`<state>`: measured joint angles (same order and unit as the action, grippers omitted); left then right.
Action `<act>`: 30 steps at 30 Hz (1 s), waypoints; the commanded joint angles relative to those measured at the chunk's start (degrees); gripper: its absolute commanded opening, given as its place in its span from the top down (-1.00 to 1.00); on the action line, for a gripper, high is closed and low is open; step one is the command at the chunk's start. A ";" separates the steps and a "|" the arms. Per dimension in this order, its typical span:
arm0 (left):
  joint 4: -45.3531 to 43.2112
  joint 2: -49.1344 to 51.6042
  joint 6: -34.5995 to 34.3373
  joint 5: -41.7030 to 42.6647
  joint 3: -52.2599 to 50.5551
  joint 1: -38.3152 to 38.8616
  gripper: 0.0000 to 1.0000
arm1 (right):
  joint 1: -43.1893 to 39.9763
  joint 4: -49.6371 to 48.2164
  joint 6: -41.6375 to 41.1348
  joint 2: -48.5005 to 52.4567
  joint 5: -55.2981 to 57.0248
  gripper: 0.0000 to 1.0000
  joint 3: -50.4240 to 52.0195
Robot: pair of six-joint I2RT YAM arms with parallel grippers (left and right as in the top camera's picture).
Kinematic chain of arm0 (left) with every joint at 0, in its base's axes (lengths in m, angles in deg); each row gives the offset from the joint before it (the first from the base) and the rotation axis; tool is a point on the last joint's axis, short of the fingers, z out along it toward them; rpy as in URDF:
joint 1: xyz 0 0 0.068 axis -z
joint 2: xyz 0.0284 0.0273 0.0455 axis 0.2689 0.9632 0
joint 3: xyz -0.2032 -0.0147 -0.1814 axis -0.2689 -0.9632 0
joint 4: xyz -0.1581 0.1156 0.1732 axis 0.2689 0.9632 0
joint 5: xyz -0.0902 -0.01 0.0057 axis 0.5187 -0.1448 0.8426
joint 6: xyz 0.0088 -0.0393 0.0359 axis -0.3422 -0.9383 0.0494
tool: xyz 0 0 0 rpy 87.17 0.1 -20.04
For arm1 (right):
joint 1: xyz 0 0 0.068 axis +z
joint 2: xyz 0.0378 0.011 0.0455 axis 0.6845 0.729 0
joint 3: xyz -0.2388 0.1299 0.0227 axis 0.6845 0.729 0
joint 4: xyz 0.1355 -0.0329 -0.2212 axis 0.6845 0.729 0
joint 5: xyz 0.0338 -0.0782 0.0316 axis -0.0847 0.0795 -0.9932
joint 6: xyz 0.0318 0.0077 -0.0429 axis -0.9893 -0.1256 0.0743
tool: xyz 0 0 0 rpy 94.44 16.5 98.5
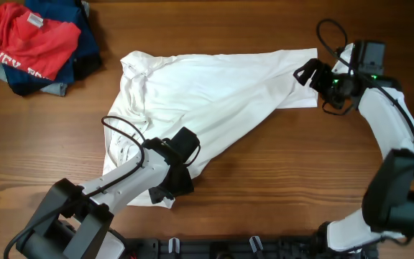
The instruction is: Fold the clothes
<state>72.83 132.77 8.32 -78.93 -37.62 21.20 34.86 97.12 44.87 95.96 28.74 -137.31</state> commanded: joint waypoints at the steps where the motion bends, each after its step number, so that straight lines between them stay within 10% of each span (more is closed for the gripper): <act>1: -1.03 0.44 -1.33 -2.71 -0.28 0.00 -0.39 | 0.11 -0.87 -2.25 6.45 -1.22 -0.98 0.09; 30: -1.05 0.44 -1.33 -2.69 -0.28 0.00 -0.48 | 0.37 -0.04 -9.60 -1.95 -0.90 -0.79 0.09</act>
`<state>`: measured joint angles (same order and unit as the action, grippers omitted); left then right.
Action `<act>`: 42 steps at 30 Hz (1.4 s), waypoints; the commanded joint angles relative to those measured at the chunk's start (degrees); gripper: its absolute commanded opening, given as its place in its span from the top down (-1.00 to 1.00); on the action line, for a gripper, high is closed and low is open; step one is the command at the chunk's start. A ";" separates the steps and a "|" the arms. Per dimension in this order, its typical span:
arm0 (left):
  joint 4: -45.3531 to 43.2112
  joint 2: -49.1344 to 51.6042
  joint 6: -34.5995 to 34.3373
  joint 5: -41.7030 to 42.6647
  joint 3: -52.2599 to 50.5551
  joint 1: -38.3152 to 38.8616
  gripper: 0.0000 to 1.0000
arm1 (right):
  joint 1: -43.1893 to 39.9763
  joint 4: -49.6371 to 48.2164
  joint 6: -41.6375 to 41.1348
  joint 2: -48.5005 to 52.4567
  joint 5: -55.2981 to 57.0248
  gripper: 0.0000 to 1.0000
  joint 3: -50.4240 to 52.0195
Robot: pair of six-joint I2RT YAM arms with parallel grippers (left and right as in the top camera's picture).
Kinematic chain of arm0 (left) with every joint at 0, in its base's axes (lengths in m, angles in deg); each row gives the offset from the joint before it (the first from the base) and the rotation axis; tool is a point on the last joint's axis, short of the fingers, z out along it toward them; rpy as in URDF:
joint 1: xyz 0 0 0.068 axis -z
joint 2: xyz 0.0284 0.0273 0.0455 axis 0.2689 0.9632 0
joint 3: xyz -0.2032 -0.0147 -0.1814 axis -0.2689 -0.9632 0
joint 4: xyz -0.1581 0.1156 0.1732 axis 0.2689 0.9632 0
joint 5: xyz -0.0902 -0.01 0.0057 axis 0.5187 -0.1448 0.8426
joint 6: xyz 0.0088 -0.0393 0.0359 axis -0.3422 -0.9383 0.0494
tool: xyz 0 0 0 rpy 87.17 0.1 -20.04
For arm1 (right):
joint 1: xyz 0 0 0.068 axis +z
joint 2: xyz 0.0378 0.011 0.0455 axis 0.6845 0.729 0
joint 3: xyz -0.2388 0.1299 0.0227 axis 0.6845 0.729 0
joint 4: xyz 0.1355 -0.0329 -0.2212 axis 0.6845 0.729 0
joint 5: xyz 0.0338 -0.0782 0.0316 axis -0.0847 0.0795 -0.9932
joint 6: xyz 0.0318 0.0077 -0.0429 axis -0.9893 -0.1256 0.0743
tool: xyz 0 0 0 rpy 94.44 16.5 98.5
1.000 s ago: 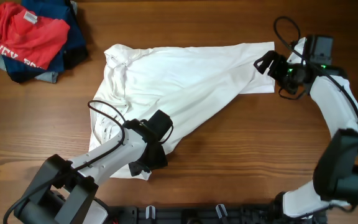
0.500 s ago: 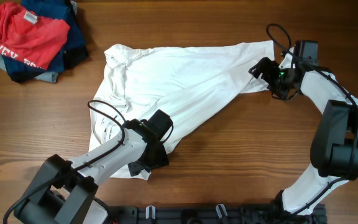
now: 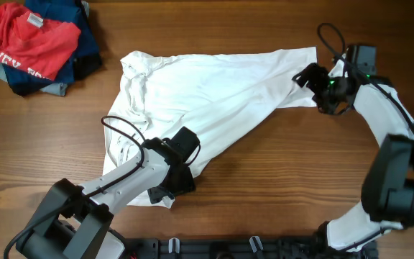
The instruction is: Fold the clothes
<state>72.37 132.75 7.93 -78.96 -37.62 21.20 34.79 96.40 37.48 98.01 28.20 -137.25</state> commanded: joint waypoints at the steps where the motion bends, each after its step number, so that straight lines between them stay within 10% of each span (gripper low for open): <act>1: -0.59 0.46 -0.94 -2.67 -0.28 0.00 -0.48 | 0.68 0.48 -2.19 -3.96 -0.48 -0.83 0.02; 33: -0.74 0.46 -0.92 -2.67 -0.28 0.00 -0.54 | 3.43 -7.69 -5.14 7.48 6.21 -0.68 0.13; 42: -0.74 0.46 -0.92 -2.67 -0.28 0.00 -0.54 | 3.80 -7.69 -5.16 7.48 8.48 0.11 0.13</act>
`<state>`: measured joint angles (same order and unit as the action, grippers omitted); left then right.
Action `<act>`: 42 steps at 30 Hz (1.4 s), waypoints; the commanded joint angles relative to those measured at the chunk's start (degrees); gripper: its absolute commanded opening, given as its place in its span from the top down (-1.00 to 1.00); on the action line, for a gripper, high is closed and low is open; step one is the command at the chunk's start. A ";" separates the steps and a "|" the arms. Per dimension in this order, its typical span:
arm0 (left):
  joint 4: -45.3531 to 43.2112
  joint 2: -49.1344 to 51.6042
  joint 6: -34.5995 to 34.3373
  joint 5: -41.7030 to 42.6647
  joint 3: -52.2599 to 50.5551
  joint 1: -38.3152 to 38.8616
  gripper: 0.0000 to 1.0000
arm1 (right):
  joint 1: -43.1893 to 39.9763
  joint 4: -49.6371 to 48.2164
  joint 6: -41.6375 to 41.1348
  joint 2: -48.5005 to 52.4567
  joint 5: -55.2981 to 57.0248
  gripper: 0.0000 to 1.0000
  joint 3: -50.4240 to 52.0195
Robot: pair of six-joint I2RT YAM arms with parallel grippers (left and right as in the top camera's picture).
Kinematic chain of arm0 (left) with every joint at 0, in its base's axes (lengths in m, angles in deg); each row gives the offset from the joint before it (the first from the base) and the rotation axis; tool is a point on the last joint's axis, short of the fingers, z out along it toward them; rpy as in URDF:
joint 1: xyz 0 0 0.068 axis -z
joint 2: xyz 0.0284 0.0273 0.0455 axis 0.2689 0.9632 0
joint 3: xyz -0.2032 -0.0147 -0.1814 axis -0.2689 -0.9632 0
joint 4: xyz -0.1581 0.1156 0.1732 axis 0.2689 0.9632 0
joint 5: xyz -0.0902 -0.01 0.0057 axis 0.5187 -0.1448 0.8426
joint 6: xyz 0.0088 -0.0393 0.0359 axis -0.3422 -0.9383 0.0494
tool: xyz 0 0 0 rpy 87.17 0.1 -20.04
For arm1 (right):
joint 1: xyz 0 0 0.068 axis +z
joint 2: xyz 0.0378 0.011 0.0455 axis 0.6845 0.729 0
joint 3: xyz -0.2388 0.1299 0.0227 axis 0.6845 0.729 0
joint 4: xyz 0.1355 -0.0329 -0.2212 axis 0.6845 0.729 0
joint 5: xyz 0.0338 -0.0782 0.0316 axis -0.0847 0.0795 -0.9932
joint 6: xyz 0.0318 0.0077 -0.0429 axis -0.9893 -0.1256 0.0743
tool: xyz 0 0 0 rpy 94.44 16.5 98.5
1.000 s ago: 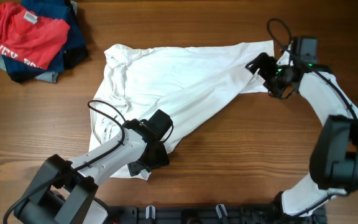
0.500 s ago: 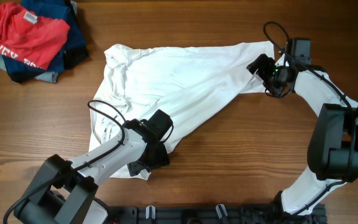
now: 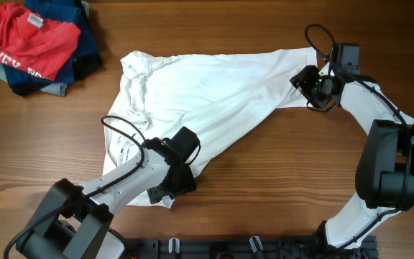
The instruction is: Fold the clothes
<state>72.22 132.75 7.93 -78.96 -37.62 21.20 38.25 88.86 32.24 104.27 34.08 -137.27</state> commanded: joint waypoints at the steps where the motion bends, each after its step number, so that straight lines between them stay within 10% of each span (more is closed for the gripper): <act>1: -0.61 0.46 -0.92 -2.67 -0.28 0.00 -0.54 | 0.61 -0.20 0.09 1.22 3.50 0.37 0.15; 4: -0.61 0.46 -0.92 -2.67 -0.28 0.00 -0.54 | 1.05 -2.03 0.00 1.22 4.37 0.92 0.15; 15: -1.07 0.46 -0.92 -2.89 -0.28 0.00 -0.54 | 6.34 -18.69 -6.45 1.22 4.00 0.91 0.15; 20: -1.01 0.46 -0.92 -2.86 -0.28 0.00 -0.55 | 9.60 -19.06 -3.28 1.22 8.52 -0.31 0.15; 27: -0.76 0.46 -0.90 -2.75 -0.28 0.00 -0.57 | 4.48 -9.05 -1.81 0.17 8.24 -0.64 -3.28; 30: -0.85 0.46 -0.90 -2.71 -0.28 0.00 -0.57 | -0.07 -6.08 -1.38 -0.35 5.42 -0.57 -3.52; 33: -1.22 0.46 -0.90 -2.89 -0.28 0.00 -0.57 | -2.73 -4.83 1.40 0.85 1.97 -0.08 -3.50; 42: -1.36 0.46 -0.87 -2.86 -0.28 0.00 -0.57 | 0.37 -12.07 3.87 7.74 -5.57 0.07 -3.52</act>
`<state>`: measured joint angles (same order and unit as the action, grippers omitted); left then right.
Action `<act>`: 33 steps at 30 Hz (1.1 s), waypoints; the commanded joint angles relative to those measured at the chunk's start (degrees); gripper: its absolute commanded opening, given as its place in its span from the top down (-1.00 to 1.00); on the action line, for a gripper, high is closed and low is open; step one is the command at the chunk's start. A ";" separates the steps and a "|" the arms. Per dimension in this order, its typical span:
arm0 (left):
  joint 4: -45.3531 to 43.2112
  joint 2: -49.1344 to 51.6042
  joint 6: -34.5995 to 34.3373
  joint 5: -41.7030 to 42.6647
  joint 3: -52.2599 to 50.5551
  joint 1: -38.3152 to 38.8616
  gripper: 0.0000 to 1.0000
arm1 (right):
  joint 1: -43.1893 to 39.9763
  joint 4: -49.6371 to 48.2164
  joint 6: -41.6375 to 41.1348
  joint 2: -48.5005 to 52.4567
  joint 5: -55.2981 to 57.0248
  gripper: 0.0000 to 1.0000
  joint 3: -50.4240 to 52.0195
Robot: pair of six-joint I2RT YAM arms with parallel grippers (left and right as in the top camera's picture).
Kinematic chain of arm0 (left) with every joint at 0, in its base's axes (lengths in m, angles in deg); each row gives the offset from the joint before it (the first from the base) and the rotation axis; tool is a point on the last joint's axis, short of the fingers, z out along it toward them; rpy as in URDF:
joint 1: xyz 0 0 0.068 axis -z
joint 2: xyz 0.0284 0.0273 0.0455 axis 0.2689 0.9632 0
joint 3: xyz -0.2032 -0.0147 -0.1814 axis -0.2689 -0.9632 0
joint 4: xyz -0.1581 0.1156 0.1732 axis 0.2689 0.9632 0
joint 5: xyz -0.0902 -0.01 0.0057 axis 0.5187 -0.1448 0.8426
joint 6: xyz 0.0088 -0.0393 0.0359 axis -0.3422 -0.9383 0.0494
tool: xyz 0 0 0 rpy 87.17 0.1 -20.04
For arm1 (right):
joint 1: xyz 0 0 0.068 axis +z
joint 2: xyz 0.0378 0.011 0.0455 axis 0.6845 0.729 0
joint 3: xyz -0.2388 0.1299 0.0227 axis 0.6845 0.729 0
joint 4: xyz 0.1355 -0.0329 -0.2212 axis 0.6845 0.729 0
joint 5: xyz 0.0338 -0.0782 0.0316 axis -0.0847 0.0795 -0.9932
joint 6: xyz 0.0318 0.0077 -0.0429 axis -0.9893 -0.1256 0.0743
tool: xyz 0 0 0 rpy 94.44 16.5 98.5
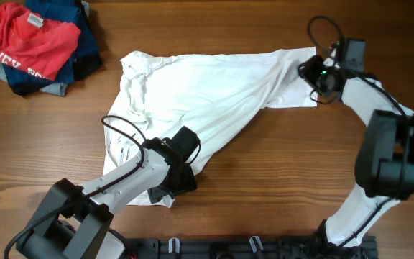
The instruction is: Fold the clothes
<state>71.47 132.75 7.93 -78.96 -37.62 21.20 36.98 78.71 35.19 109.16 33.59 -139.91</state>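
A white garment [207, 93] lies spread and wrinkled across the table, from its bunched part at the upper left to a flat edge at the right. My left gripper [180, 175] sits at the garment's lower hem, shut on the cloth, with a corner of fabric lying below it. My right gripper [310, 71] rests over the garment's right edge near its top corner. Its fingers are too dark and small to tell whether they are open or shut.
A pile of clothes [31, 43], red on top of dark blue, lies at the back left corner. Bare wooden table [286, 173] shows in front of the garment and to the right.
My right gripper has moved a little right and toward the back along the garment's right edge. The left arm and the garment have not visibly moved.
The left gripper stayed at the lower hem throughout. The right gripper began at the garment's right edge, was further left over the cloth at the two later moments, and now sits near the top right corner. The garment's outline has hardly changed.
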 commanded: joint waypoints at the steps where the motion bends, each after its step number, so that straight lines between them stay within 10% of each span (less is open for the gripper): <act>1: -0.46 0.46 -0.87 -2.86 -0.28 0.00 -0.58 | 2.27 -2.84 -0.37 3.69 -4.81 0.07 -0.85; 13: -0.48 0.46 -0.87 -2.89 -0.28 0.00 -0.61 | 3.02 -3.87 -1.33 5.16 -1.09 0.15 -0.85; 19: -0.63 0.46 -0.87 -2.89 -0.28 0.00 -0.53 | 2.99 -3.19 -0.76 5.05 1.62 0.72 -1.46; 27: 0.50 -1.29 -0.26 -2.82 0.37 0.00 0.92 | 1.55 4.46 -0.48 -3.63 2.60 0.91 -3.76; 33: 7.85 -7.37 -0.26 -2.86 4.39 0.00 0.92 | 1.49 13.73 -1.62 -14.84 5.09 0.91 -4.20</act>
<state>76.74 129.95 7.58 -80.64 -36.57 21.20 38.55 89.77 33.88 101.51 36.61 -142.28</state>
